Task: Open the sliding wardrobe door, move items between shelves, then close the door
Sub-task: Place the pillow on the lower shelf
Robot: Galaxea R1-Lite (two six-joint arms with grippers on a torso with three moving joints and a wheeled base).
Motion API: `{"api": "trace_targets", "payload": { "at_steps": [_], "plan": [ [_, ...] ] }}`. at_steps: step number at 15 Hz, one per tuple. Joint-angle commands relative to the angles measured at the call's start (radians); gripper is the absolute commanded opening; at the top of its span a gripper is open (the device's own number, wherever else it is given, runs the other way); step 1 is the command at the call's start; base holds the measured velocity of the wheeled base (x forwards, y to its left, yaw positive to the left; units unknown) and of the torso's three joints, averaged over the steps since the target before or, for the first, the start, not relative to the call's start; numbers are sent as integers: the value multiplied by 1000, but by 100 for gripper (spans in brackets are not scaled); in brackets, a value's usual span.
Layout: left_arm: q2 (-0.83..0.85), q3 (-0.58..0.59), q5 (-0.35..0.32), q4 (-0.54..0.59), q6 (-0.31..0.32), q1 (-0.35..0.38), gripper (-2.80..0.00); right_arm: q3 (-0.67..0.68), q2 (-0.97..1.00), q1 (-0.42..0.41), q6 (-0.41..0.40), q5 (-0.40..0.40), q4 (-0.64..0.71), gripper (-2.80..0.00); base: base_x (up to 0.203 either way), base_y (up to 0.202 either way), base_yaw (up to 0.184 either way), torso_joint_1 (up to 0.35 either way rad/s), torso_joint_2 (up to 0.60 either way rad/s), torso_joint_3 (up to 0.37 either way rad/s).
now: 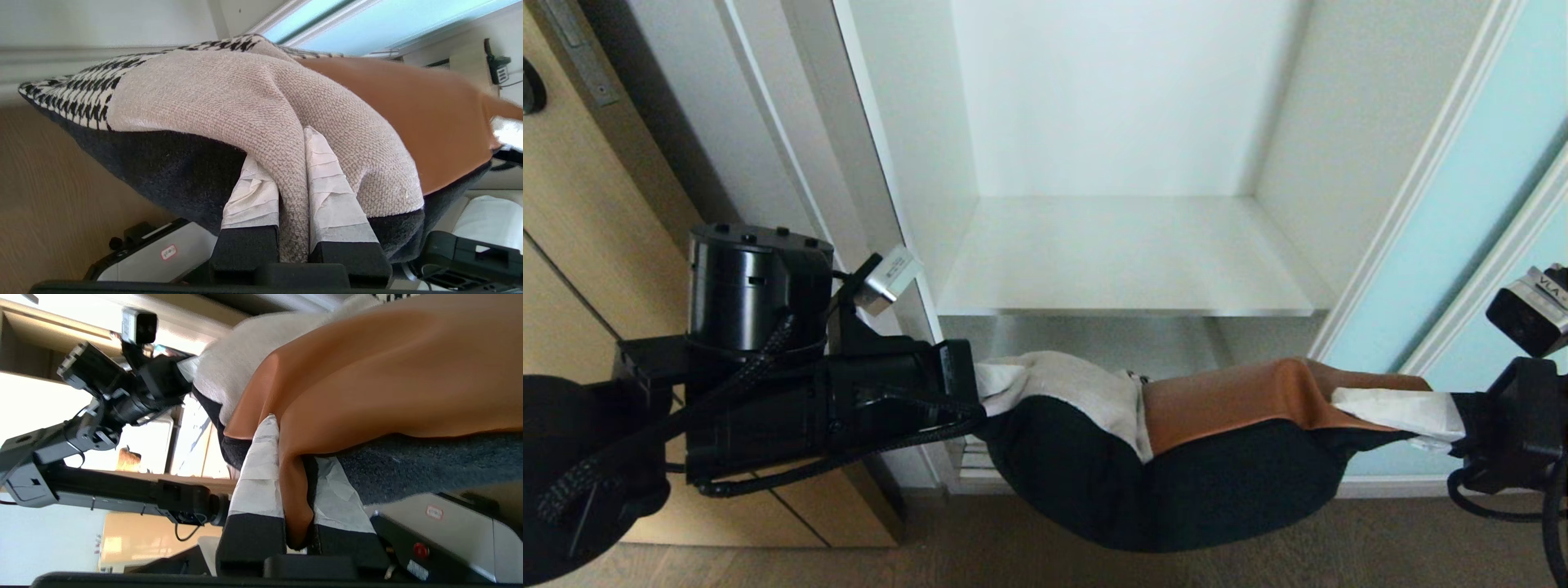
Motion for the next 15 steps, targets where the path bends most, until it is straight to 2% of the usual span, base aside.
{"api": "trace_targets", "payload": {
  "at_steps": [1,10,15],
  "plan": [
    [9,-3,-3,-4,-5,0,-280,14,-12,2,3,4,-5,-280,-190,0,-5,-1,7,5],
    [21,-22,-3,-4,-8,0,-280,13,-14,3,6,7,-5,-280,-195,0,-1,1,0,3],
    [43,-22,5,-2,1,0,-280,23,-3,3,5,7,-6,-280,0,0,0,0,0,0]
  ]
}}
